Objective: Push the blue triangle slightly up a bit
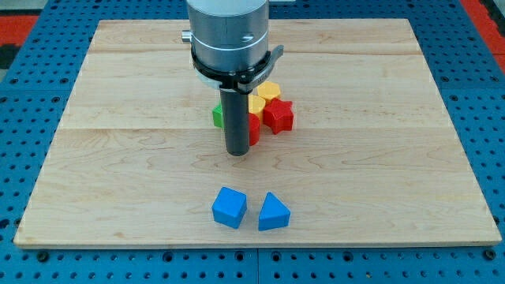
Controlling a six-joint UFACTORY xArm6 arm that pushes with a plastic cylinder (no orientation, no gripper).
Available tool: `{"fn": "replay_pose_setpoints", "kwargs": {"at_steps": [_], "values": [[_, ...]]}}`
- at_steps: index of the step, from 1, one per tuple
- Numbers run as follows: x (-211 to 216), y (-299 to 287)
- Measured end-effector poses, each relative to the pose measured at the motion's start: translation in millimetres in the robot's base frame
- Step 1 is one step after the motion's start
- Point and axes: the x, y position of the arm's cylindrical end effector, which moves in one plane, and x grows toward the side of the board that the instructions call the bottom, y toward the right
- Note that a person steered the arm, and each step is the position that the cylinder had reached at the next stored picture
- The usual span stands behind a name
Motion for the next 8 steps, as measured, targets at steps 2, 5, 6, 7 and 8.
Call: {"fn": "replay_pose_setpoints", "kwargs": {"at_steps": [2, 5, 6, 7, 8], "values": [[53.7, 35.4], [137.7, 113.2], [137.2, 78.4], [117.4, 36.0], [92.5, 10.1]]}}
